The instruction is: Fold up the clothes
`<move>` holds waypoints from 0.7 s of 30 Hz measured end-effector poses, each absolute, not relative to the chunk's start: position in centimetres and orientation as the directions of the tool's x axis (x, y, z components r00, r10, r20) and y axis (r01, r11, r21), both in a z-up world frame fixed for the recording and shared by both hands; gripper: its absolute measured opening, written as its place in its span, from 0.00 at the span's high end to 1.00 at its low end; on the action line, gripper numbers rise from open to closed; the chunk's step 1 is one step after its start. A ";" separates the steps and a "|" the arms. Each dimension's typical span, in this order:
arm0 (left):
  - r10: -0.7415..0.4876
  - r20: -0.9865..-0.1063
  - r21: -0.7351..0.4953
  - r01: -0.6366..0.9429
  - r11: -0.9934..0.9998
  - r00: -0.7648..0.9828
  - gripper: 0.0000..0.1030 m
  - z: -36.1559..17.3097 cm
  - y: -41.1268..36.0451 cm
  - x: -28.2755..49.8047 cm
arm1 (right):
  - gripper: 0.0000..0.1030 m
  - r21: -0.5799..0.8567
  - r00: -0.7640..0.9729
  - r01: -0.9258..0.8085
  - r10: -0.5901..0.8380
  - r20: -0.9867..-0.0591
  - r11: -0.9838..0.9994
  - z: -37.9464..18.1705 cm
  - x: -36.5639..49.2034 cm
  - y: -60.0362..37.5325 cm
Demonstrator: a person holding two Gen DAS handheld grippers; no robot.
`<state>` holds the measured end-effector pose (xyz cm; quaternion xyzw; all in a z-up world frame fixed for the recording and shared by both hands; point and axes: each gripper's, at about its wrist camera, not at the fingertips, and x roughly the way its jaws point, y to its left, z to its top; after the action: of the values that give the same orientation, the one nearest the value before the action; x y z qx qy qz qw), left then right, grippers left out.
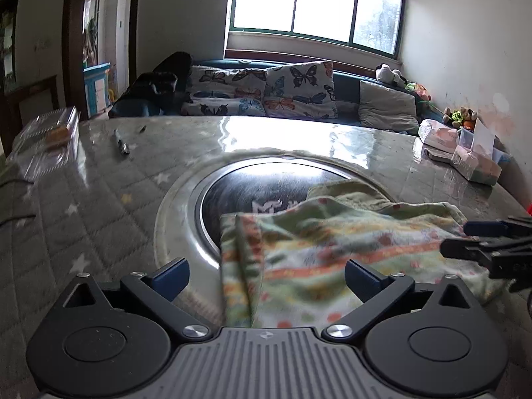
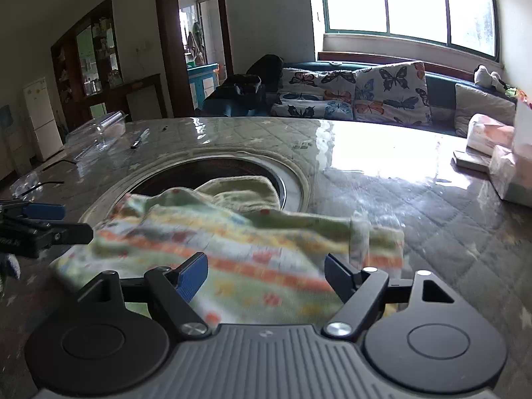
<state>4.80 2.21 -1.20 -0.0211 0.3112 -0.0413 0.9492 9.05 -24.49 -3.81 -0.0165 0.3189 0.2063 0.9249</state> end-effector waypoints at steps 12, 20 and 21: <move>-0.033 -0.631 0.002 0.044 0.999 0.775 0.00 -1.7 0.8 10.0 | 0.21 0.089 0.721 -0.339 0.320 -0.615 0.936 -4.1 12.6 -24.6; -0.009 -0.667 0.032 0.041 0.999 0.745 0.00 -2.8 -1.0 13.8 | 0.13 0.047 0.720 -0.325 0.279 -0.636 0.945 -4.5 13.9 -23.4; 0.007 -0.674 0.045 0.032 0.998 0.738 0.00 -3.1 -1.0 14.2 | 0.12 0.044 0.721 -0.326 0.278 -0.635 0.944 -4.4 13.9 -23.3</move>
<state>14.17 -1.04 -3.10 0.0268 0.3617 -0.0068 0.9319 13.92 -23.29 -4.45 -0.0353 0.3365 0.1629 0.9268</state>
